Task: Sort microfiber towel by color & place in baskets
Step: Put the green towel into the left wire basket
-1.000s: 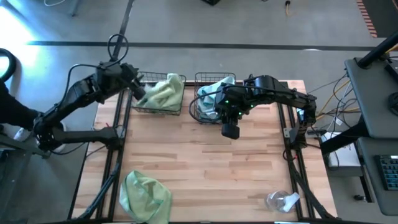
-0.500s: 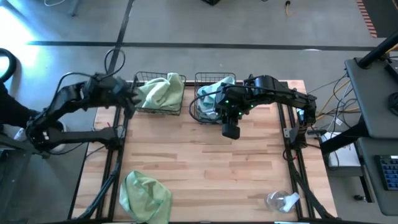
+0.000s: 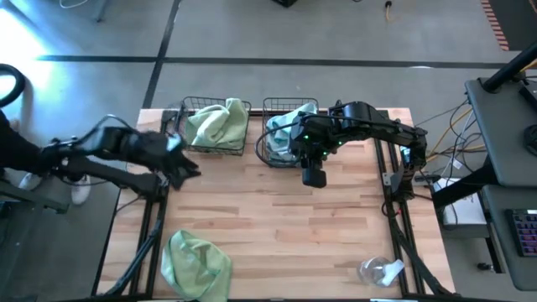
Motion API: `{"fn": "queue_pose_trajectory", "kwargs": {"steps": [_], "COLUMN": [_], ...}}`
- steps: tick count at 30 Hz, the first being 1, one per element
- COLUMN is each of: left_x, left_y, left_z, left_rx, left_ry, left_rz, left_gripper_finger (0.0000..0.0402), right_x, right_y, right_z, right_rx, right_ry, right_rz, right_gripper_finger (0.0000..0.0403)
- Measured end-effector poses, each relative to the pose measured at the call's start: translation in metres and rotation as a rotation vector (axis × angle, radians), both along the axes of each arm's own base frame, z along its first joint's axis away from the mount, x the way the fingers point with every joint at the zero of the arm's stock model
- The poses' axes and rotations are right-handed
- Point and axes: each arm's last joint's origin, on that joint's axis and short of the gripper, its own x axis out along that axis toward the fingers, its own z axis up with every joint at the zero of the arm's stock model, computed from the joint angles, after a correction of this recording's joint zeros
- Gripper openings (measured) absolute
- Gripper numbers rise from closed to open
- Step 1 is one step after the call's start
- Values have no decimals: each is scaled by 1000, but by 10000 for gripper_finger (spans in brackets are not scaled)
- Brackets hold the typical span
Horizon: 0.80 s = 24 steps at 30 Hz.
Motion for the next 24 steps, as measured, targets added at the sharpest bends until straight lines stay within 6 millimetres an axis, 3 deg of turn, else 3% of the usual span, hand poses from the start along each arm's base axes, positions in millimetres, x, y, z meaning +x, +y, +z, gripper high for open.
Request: {"fn": "queue_pose_trajectory", "kwargs": {"steps": [10,17,24], "left_x": [53,60,53], "left_y": [-61,-103,-138], "left_z": [-26,-41,-58], "left_rx": [-82,-118,-74], "left_ry": [37,124,242], "left_rz": [-106,-139,-259], "left_gripper_finger": [155,155,155], "right_x": [0,0,3], "right_y": [0,0,0], "right_z": [0,0,-3], "right_rx": [-20,-12,53], "right_ry": [-3,-2,17], "right_rz": [39,24,-99], "right_gripper_finger": [82,82,82]}}
